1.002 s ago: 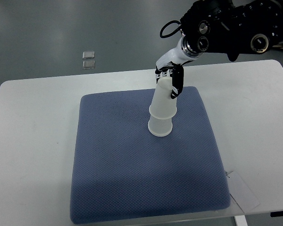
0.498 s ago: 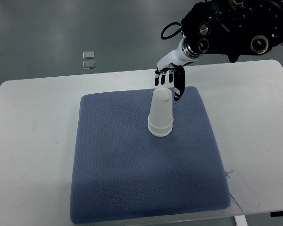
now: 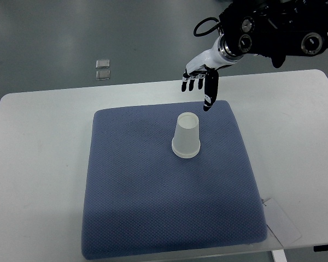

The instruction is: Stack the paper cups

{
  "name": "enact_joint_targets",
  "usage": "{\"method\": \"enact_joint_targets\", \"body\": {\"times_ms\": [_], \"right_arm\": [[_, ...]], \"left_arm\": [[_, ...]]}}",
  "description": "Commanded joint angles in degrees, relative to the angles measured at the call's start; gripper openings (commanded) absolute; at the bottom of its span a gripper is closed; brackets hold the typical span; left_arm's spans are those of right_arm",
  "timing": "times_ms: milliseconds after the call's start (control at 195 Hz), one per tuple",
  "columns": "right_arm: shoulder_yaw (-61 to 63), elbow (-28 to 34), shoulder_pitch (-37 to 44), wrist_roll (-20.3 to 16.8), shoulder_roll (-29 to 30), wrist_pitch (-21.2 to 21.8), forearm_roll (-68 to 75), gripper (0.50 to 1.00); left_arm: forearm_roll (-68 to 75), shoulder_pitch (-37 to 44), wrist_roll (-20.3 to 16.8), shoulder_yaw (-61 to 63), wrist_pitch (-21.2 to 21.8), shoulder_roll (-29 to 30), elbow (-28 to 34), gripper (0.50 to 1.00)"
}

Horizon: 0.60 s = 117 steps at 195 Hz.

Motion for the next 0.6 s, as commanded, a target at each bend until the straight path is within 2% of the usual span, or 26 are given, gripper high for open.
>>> {"method": "enact_joint_targets", "body": {"times_ms": [0, 103, 303, 411, 488, 596], "right_arm": [[4.07, -3.06, -5.08, 0.20, -2.14, -4.00, 3.60, 0.860], [11.54, -7.37, -12.73, 0.82, -3.81, -7.60, 6.50, 0.860], [34.47, -13.96, -30.47, 5.91, -7.76, -13.31, 10.63, 0.860], [50.29, -17.56, -39.79, 8.72, -8.02, -13.58, 14.49, 0.862], [62.07, -19.58, -46.82, 9.25, -7.32, -13.58, 19.59, 0.862], [72.89, -21.96, -52.72, 10.66, -4.95, -13.49, 23.38, 0.862]], "left_arm": [[0.06, 0.00, 0.01, 0.00, 0.00, 0.00, -0.05, 1.000], [-0.02, 0.00, 0.01, 0.00, 0.00, 0.00, -0.05, 1.000], [-0.02, 0.00, 0.01, 0.00, 0.00, 0.00, 0.04, 1.000], [-0.02, 0.00, 0.01, 0.00, 0.00, 0.00, 0.04, 1.000], [-0.02, 0.00, 0.01, 0.00, 0.00, 0.00, -0.14, 1.000], [0.06, -0.08, 0.01, 0.09, 0.00, 0.00, -0.22, 1.000]]}}
